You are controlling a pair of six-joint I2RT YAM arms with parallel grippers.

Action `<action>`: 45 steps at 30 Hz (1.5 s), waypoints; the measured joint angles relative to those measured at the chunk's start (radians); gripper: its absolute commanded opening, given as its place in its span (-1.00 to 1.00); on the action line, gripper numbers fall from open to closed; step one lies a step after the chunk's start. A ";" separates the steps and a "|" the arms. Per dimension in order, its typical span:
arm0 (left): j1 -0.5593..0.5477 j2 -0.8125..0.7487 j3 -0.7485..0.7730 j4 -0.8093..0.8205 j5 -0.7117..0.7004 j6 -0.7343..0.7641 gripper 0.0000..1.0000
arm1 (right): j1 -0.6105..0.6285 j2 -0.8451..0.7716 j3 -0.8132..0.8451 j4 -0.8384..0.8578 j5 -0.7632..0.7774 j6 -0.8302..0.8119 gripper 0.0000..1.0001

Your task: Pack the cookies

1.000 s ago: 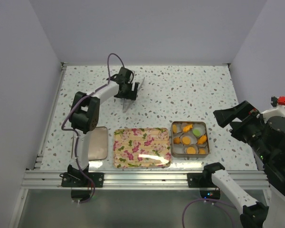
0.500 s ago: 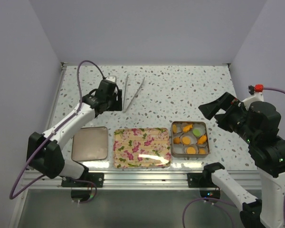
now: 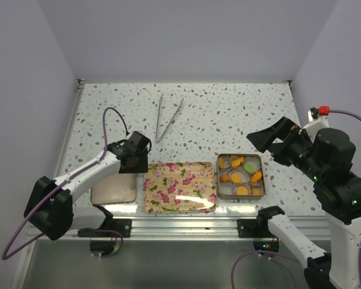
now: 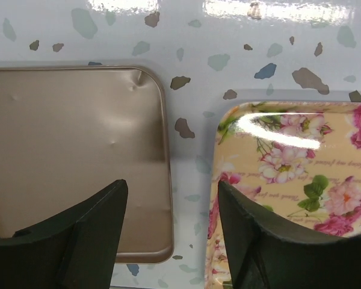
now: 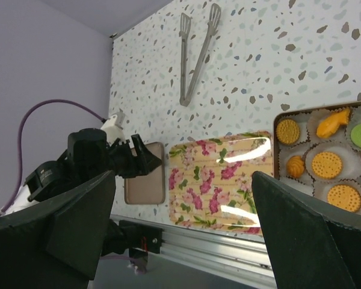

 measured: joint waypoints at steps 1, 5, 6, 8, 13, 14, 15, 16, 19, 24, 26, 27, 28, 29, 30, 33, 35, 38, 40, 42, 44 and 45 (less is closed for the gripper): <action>0.000 0.008 0.000 0.000 -0.004 -0.011 0.25 | 0.000 -0.002 0.000 0.000 -0.002 0.000 0.97; 0.000 0.042 -0.002 -0.003 -0.027 -0.061 0.11 | 0.000 -0.013 0.000 -0.005 -0.005 0.001 0.97; 0.000 0.045 -0.003 -0.003 -0.034 -0.071 0.10 | 0.000 -0.017 0.000 -0.006 -0.008 0.001 0.97; 0.000 0.048 -0.006 -0.003 -0.044 -0.088 0.08 | 0.000 -0.024 0.000 -0.013 -0.011 0.000 0.97; 0.000 0.058 -0.021 0.004 -0.055 -0.112 0.02 | 0.000 -0.032 0.006 -0.037 -0.011 0.000 0.97; 0.000 0.065 -0.026 0.009 -0.057 -0.114 0.01 | 0.000 -0.032 0.006 -0.040 -0.011 0.000 0.97; 0.000 0.072 -0.034 0.015 -0.058 -0.115 0.01 | 0.000 -0.032 0.006 -0.042 -0.013 0.000 0.97; 0.000 0.079 -0.043 0.019 -0.058 -0.120 -0.01 | 0.000 -0.032 0.006 -0.044 -0.014 0.000 0.97; 0.000 0.109 -0.074 0.031 -0.056 -0.130 -0.10 | 0.000 -0.032 0.006 -0.051 -0.017 0.000 0.97; 0.000 0.137 -0.088 0.069 -0.046 -0.143 -0.74 | 0.000 -0.032 0.007 -0.059 -0.018 0.000 0.97; -0.005 0.142 -0.087 0.085 -0.042 -0.144 -1.00 | 0.000 -0.032 0.007 -0.060 -0.018 0.000 0.97; -0.006 0.142 -0.086 0.087 -0.040 -0.137 -1.00 | 0.000 -0.032 0.007 -0.060 -0.017 0.000 0.97; -0.007 0.141 -0.085 0.087 -0.040 -0.135 -1.00 | 0.000 -0.032 0.007 -0.060 -0.017 -0.001 0.97; -0.006 0.135 -0.082 0.083 -0.039 -0.135 -1.00 | 0.000 -0.032 0.008 -0.060 -0.017 -0.001 0.97; -0.005 0.129 -0.080 0.080 -0.037 -0.136 -1.00 | 0.000 -0.032 0.011 -0.061 -0.017 -0.002 0.97; 0.002 0.091 -0.005 -0.011 -0.031 -0.129 -1.00 | 0.000 -0.026 0.027 -0.061 -0.020 -0.005 0.97; 0.014 0.067 0.121 -0.076 -0.030 -0.114 -1.00 | 0.000 -0.009 0.056 -0.058 -0.040 -0.006 0.97; 0.035 0.052 0.403 -0.134 -0.024 -0.074 -1.00 | 0.000 0.043 0.106 -0.029 -0.111 -0.005 0.97; 0.048 0.051 0.585 -0.145 0.014 -0.034 -1.00 | 0.000 0.083 0.124 0.028 -0.179 0.005 0.97; 0.061 0.047 0.768 -0.118 0.118 0.010 -1.00 | 0.000 0.122 0.119 0.136 -0.283 0.046 0.97; 0.068 0.042 0.884 -0.088 0.230 0.033 -1.00 | 0.000 0.158 0.084 0.324 -0.385 0.133 0.97; 0.069 0.042 0.938 -0.067 0.301 0.035 -1.00 | 0.000 0.174 0.054 0.454 -0.433 0.196 0.97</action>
